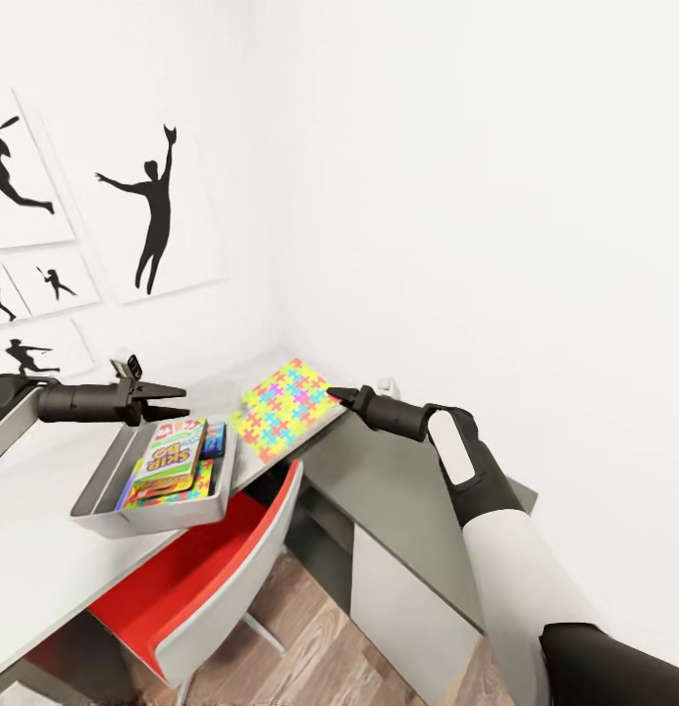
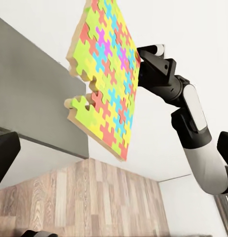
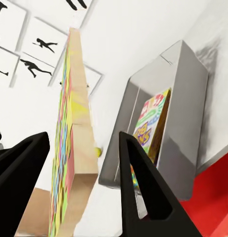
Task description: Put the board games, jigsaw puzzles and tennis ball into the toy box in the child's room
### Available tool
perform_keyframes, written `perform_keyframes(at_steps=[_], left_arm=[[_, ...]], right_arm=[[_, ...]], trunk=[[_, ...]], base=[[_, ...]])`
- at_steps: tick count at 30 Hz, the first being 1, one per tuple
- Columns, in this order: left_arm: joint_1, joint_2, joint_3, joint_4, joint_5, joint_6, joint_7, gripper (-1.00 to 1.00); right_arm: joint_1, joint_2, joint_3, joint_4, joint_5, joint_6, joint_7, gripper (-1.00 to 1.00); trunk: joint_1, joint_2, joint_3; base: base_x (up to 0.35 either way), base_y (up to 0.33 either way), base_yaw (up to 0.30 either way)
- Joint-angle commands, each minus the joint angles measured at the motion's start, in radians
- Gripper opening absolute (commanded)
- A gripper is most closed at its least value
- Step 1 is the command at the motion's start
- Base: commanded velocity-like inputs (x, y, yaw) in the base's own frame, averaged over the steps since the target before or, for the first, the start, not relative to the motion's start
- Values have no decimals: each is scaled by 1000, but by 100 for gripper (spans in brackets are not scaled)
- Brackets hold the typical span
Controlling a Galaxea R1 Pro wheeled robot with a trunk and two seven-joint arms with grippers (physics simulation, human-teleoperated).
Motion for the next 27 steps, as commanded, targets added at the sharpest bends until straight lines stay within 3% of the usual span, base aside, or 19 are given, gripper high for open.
perform_keyframes(at_steps=[1,27], left_arm=[[-2,1,-5,1,3,8,-4,100],[-2,1,-6,1,3,8,-4,100]], right_arm=[[-1,1,-4,0,2,7,5,-100],[-1,1,-2,0,2,7,4,-100]], trunk=[[1,-2,-2],[1,-2,-2]], base=[[0,0,288],[0,0,288]])
